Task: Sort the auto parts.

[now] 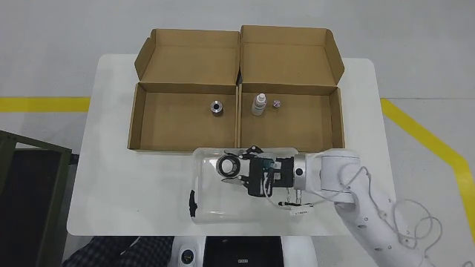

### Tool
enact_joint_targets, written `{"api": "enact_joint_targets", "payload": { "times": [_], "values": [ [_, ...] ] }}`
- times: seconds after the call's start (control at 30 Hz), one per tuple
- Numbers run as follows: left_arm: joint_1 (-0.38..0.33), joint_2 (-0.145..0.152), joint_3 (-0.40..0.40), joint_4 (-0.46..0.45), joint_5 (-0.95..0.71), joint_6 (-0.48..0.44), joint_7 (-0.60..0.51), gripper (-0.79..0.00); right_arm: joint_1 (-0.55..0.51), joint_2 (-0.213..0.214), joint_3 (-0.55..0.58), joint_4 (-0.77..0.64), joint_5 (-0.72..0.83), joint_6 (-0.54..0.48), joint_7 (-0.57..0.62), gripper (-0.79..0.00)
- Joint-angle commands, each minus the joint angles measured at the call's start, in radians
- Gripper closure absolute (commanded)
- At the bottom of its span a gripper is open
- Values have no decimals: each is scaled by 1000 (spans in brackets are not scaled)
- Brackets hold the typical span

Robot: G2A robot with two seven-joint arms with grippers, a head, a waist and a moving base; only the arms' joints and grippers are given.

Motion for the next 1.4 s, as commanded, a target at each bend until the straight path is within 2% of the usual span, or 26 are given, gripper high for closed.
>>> {"api": "enact_joint_targets", "payload": {
  "times": [0.0, 0.7, 1.37],
  "values": [
    [0, 0, 0, 0, 0, 0, 0, -785, 0, 2, 12, -7, 13, 6, -4, 0],
    [0, 0, 0, 0, 0, 0, 0, -785, -10, 22, 112, -75, 98, 45, -41, 0],
    [0, 0, 0, 0, 0, 0, 0, -785, 18, 30, 122, -67, 125, 71, -50, 0]
  ]
}}
